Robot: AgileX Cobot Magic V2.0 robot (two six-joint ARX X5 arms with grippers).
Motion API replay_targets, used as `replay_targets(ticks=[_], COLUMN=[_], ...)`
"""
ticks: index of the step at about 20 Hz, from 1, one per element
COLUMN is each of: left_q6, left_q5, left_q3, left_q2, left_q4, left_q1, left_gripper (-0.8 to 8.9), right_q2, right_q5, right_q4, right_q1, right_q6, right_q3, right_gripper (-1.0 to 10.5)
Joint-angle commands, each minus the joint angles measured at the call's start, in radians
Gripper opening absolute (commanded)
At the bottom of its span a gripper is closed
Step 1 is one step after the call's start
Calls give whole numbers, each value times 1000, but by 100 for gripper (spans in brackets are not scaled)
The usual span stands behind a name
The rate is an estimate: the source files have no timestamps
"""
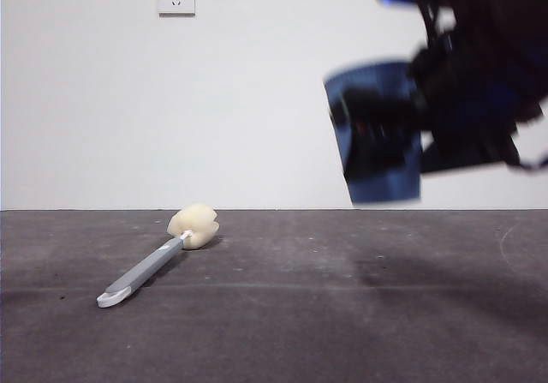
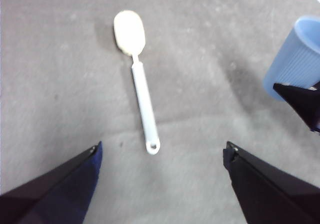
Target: Pick up the cup brush,pick up the cup,insert the brush into the cup,clean the cup,put the cup brush back,put the cup back to the fixed position on the table
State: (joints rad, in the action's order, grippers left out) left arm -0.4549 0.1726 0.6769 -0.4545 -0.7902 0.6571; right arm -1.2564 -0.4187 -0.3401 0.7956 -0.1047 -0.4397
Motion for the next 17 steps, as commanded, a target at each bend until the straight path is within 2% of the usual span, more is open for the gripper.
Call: replay_targets(ticks=[1,3,7,10,17], left_q6=[10,3,8,6,7], left_q5=[-3,-24,-22,-22,-17], left_q3=[-6,-6,-6,-6,-6], left_q2=[3,3,3,3,3], left_q4=[-22,-23,-28,-28,-24], left_q1=[-2,-2,-2,-2,-2], left_gripper=[408,409,409,408,408], right_q2=[-66,-172,-373,-420,-479], right_q5=[10,78,107,135,242], right_q4=[-113,-244,-425,-541,-587], right_q1=[-26,-56,-103,-137,-216], right_q6=[9,31,31,53,72], right_q3=[17,17,17,17,16], right_gripper=[-17,-17,-17,-17,-17])
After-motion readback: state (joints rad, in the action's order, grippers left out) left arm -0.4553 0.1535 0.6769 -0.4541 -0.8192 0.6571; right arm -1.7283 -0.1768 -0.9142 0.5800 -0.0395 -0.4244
